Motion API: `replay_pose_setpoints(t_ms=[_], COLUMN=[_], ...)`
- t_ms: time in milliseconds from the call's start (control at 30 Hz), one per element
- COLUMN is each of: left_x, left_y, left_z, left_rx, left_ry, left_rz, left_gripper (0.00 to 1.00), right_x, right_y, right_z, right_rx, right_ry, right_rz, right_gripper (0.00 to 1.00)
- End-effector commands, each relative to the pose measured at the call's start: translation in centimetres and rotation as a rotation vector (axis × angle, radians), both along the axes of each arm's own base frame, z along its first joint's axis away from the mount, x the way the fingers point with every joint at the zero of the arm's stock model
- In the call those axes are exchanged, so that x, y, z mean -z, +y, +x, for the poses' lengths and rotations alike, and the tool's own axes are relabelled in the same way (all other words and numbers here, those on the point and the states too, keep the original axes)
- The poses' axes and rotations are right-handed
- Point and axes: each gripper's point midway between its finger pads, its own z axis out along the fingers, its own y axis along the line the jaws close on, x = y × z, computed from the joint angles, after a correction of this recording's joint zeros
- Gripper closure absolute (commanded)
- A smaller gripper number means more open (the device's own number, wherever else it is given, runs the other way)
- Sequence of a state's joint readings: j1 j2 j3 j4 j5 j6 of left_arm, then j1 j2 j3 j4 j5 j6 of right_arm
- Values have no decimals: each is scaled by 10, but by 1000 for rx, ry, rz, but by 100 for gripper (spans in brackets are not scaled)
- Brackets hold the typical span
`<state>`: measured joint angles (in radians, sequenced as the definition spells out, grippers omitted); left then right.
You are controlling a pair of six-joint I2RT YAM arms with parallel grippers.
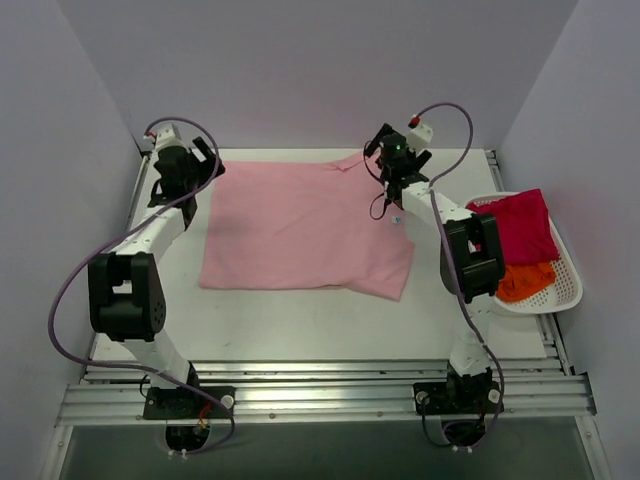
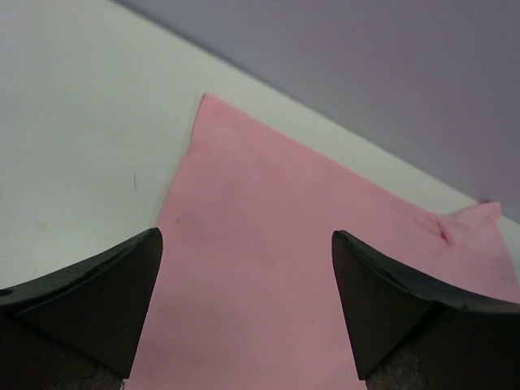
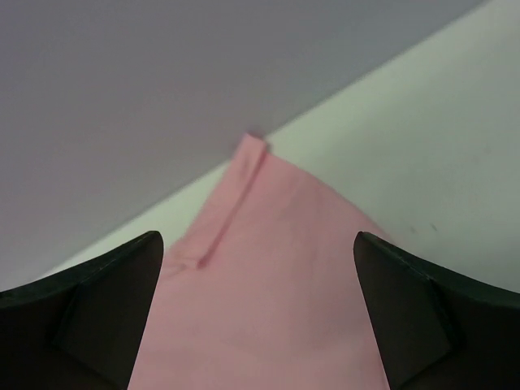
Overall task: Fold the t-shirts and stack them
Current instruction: Flatten the tshirt out
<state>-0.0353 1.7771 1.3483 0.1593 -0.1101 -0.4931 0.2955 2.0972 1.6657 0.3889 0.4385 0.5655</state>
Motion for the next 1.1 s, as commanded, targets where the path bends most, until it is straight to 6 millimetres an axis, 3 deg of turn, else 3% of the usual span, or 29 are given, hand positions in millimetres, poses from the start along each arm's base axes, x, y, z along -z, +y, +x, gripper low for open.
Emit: replay_pose_setpoints(t_ms=[0, 33, 67, 100, 133, 167, 200, 233, 300, 333, 400, 433, 500, 667, 733, 867, 933, 1067], left_x=[68, 67, 77, 97, 91, 95, 96, 100, 103, 106, 108, 104, 115, 120, 117, 119, 120, 120], left_y=[4, 3, 2, 1, -2, -4, -10, -11, -12, -14, -16, -20, -22, -20, -19, -16, -15, -12], left_z=[-40, -50, -60, -77, -85, -92, -98, -112, -125, -137, -148, -154, -167, -190, -196, -208, -214, -220], left_rx=[-56, -79, -93, -104, -112, -116, -112, -119, -130, -128, -128, -124, -131, -144, -150, -167, -168, -179], left_ry=[132, 130, 151, 188, 171, 177, 172, 180, 184, 187, 178, 163, 184, 190, 178, 180, 178, 170], left_rz=[-76, -120, -134, -145, -173, -184, -188, -197, -211, -224, -226, -218, -203, -210, -219, -219, -218, -215], left_gripper=[6, 5, 4, 4, 4, 4, 4, 4, 4, 4, 4, 3, 3, 3, 3, 2, 2, 2], right_x=[71, 65, 88, 92, 75, 92, 91, 74, 84, 69, 83, 73, 76, 94, 93, 111, 110, 130], right_y=[0, 0, -3, -3, 4, 2, 4, 7, 11, 12, 11, 10, 10, -20, -21, -23, -17, -3], right_z=[-41, -52, -74, -86, -100, -124, -137, -151, -189, -201, -234, -243, -262, -321, -334, -361, -367, -372], right_rx=[24, 37, 58, 66, 72, 95, 113, 122, 154, 154, 164, 161, 138, 156, 127, 67, 32, -36], right_ry=[172, 169, 222, 232, 202, 242, 243, 212, 239, 213, 247, 227, 248, 336, 336, 380, 377, 392], right_rz=[84, 97, 110, 116, 120, 112, 105, 112, 85, 104, 95, 119, 112, 88, 148, 215, 269, 333], right_gripper=[0, 0, 0, 0, 0, 0, 0, 0, 0, 0, 0, 0, 0, 0, 0, 0, 1, 4])
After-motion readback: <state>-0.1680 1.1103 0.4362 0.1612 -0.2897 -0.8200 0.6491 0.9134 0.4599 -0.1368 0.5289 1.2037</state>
